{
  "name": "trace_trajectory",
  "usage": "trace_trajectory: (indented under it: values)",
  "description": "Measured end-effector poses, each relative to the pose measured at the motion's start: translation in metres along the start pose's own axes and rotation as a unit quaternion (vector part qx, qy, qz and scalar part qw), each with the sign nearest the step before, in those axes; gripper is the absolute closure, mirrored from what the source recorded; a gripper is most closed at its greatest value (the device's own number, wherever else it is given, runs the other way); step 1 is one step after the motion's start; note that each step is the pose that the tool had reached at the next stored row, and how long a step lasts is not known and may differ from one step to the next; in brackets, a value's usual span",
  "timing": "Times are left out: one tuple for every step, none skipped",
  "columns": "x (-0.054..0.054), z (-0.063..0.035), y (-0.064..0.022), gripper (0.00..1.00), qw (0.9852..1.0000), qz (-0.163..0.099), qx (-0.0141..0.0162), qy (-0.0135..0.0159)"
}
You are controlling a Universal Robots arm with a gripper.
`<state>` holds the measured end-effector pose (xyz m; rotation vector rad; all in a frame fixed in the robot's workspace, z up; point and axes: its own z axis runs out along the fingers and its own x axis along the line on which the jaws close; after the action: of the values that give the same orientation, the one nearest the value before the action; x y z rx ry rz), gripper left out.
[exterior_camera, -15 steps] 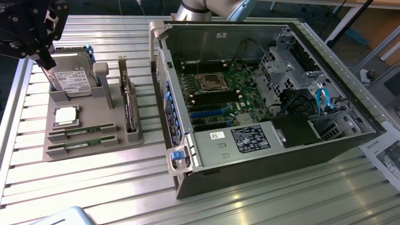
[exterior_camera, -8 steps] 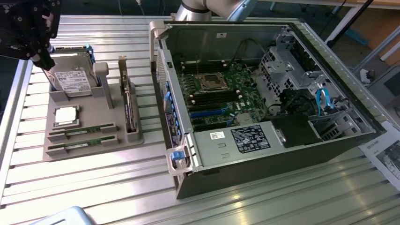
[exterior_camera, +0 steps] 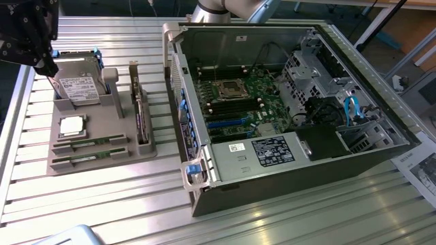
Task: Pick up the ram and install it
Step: 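Pick up the ram and move it above insertion slot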
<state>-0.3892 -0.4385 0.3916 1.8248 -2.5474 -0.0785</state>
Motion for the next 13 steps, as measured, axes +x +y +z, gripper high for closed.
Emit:
trace_trajectory:
  values:
    - [0.0000,0.0000,0.0000,0.90,1.0000,-0.008,-0.0003,0.0004]
    - [0.0000,0.0000,0.0000,0.90,0.9998,-0.019,-0.0005,0.0009]
    - [0.0000,0.0000,0.0000,0.90,0.9996,-0.028,-0.0008,0.0013]
    - [0.0000,0.0000,0.0000,0.90,0.9990,-0.046,-0.0013,0.0021]
    - [0.0000,0.0000,0.0000,0.90,0.9984,-0.056,-0.0016,0.0026]
    - [0.0000,0.0000,0.0000,0.90,0.9977,-0.068,-0.0019,0.0032]
    - [0.0000,0.0000,0.0000,0.90,0.9967,-0.081,-0.0023,0.0038]
    - [0.0000,0.0000,0.0000,0.90,0.9959,-0.090,-0.0025,0.0042]
    - [0.0000,0.0000,0.0000,0.90,0.9945,-0.105,-0.0029,0.0049]
    - [0.0000,0.0000,0.0000,0.90,0.9932,-0.116,-0.0032,0.0055]
    - [0.0000,0.0000,0.0000,0.90,0.9920,-0.126,-0.0035,0.0059]
    - [0.0000,0.0000,0.0000,0.90,0.9907,-0.136,-0.0038,0.0064]
    - [0.0000,0.0000,0.0000,0.90,0.9896,-0.144,-0.0040,0.0068]
